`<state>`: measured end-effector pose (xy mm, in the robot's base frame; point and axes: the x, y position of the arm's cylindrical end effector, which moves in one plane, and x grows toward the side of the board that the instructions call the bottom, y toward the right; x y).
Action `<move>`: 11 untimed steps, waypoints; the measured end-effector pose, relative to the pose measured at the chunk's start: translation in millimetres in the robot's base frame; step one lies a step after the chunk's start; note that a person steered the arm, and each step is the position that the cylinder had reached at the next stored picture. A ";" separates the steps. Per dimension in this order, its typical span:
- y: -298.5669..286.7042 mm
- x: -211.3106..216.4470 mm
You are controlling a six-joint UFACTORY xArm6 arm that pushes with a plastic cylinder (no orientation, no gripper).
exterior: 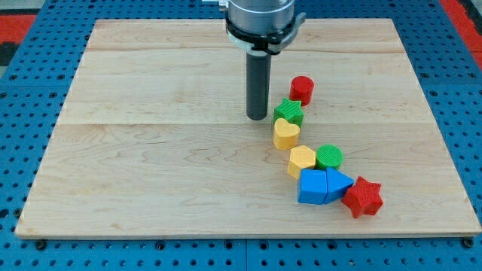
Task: Adjust green star and red circle in a vertical line
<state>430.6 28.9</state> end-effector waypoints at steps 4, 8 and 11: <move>28.0 -16.7; 26.0 -60.2; 62.4 -78.3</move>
<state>352.3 91.3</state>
